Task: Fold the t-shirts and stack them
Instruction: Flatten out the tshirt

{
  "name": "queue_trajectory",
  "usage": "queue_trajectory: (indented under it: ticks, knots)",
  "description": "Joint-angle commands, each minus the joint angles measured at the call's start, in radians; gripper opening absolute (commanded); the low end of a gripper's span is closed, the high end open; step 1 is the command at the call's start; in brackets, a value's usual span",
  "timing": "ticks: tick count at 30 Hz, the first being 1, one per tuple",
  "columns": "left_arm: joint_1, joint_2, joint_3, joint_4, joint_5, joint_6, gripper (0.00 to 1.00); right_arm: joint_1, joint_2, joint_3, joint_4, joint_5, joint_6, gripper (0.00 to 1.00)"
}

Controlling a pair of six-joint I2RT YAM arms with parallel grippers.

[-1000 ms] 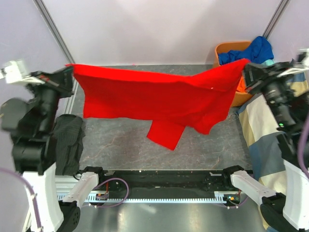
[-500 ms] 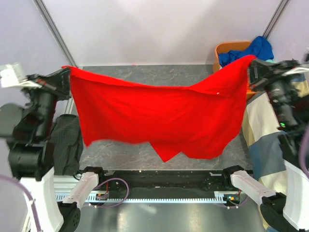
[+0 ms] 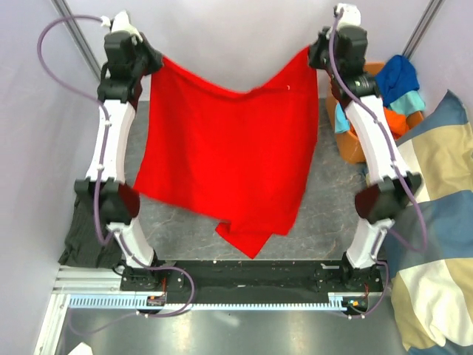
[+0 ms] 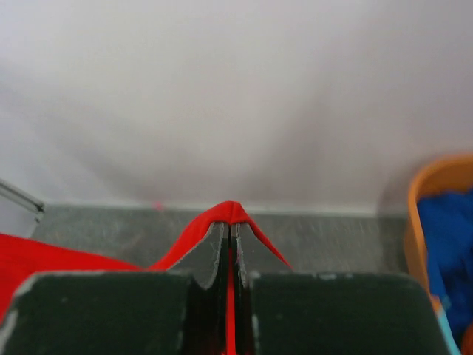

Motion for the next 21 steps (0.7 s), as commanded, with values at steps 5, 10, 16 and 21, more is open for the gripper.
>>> queue_trajectory:
  ticks: [5,10,16,21]
  knots:
    - [0.017,0.012,0.511,-0.103,0.070,-0.024,0.02,-0.038,-0.022,0.443,0.071,-0.116,0.035,0.00]
    - [0.017,-0.507,-0.160,0.110,0.007,-0.033,0.02,-0.036,-0.411,-0.036,0.222,-0.159,0.054,0.00]
    - [0.015,-0.908,-0.726,0.133,-0.076,-0.059,0.02,-0.038,-0.705,-0.489,0.213,-0.174,0.087,0.00]
    - [0.015,-0.994,-1.007,0.132,-0.093,-0.099,0.02,-0.036,-0.855,-0.915,0.206,-0.231,0.129,0.00]
